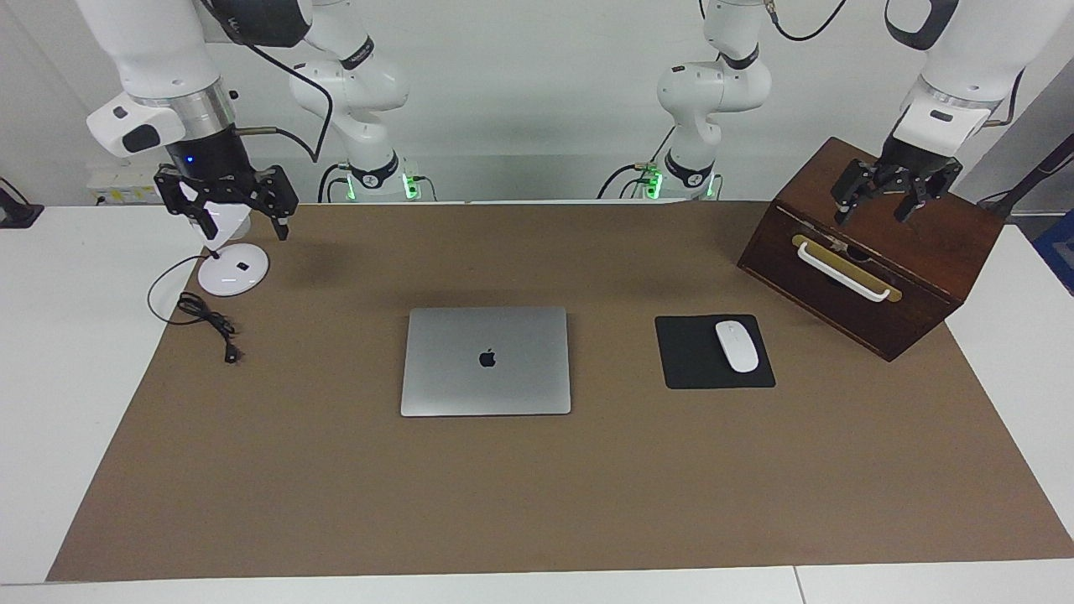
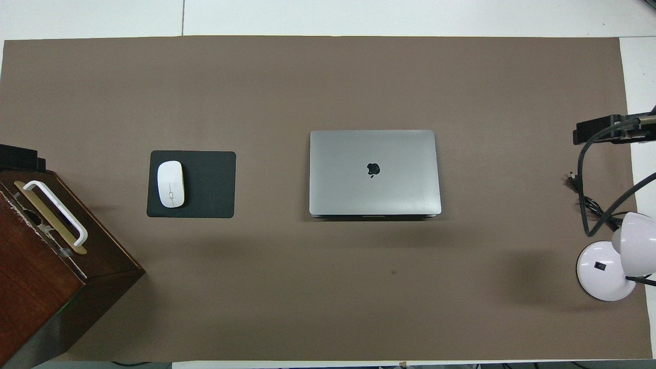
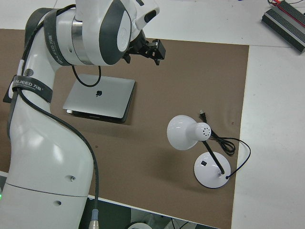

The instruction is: Close laptop with both arms

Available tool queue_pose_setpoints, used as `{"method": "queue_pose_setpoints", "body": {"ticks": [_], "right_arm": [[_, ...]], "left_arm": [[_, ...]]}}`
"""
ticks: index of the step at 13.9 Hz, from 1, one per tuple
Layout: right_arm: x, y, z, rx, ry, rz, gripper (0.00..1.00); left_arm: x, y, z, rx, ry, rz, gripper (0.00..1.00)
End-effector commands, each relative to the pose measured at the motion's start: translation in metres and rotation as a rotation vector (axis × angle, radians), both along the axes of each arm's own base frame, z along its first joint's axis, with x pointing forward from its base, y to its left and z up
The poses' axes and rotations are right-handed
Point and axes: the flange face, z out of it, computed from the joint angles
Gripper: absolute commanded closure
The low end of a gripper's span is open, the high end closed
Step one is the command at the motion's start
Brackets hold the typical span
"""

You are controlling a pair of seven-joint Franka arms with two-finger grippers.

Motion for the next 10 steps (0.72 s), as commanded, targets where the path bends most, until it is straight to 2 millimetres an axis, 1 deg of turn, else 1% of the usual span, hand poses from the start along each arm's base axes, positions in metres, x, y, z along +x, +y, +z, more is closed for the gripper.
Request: {"method": "queue_pose_setpoints", "body": {"ticks": [1,6,9,10], "right_arm": [[-0.0018,-0.0006,0.0005,0.022,0.011,0.02,0.0],[-0.002,-0.004,0.0004,0.021,0.012,0.019,0.0],[-0.0021,-0.004,0.0002,0.021,0.014,0.018,0.0],[-0.0024,-0.0006,-0.0001,0.021,0.017,0.024,0.0]], "left_arm": [[-0.0053,0.0004,0.0013,-0.009,0.041,0.002,0.0],[-0.0017,0.0034,0.002,-0.013,0.013,0.016,0.0],[-0.0006,0.0023,0.0,-0.024,0.003,0.019,0.0],[-0.0001,0.001,-0.001,-0.038,0.001,0.025,0.0]]}}
